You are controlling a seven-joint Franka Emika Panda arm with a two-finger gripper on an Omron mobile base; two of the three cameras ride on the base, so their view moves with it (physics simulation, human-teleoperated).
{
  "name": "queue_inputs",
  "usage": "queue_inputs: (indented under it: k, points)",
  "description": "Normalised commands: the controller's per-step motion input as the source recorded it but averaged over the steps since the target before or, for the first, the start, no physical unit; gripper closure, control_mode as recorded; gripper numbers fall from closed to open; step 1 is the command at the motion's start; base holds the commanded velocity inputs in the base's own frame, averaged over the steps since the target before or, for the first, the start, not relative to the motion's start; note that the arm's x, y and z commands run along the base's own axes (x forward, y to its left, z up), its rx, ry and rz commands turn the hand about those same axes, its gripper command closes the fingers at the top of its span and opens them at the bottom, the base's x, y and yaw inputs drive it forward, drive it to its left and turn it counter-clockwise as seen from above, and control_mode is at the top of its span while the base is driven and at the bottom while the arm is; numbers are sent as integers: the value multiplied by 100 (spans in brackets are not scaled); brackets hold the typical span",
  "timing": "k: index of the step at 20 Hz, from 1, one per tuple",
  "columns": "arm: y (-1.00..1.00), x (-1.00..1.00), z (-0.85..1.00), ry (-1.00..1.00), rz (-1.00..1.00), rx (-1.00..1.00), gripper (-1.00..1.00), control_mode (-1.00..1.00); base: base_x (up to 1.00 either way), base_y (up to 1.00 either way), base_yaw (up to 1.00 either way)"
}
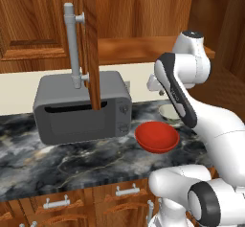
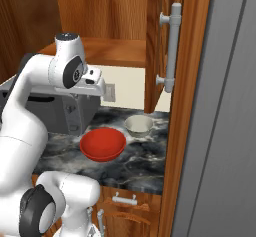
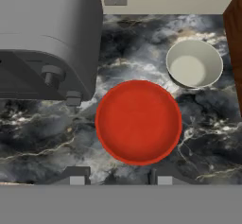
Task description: Pick up the bowls on the counter and stack them on top of one another in the open cabinet. Place the smaller bowl on top of the larger bowl.
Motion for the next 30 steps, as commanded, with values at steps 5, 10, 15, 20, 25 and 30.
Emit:
queue_inputs:
  k: [5, 10, 15, 20, 25, 30]
  points:
    - [-2, -19, -17, 0, 0, 3, -100, -100, 0, 0, 0]
    - [-1, -32, -48, -7, -17, -1, -100, -100, 0, 0, 0]
    - [-36, -16, -47, -3, -33, 2, -100, -100, 0, 0, 0]
    - [-48, 23, -33, 0, -34, 9, -100, -100, 0, 0, 0]
    - [-55, 55, -30, 2, -19, 6, -100, -100, 0, 0, 0]
    - [-74, 55, -34, 4, -4, 6, -100, -100, 0, 0, 0]
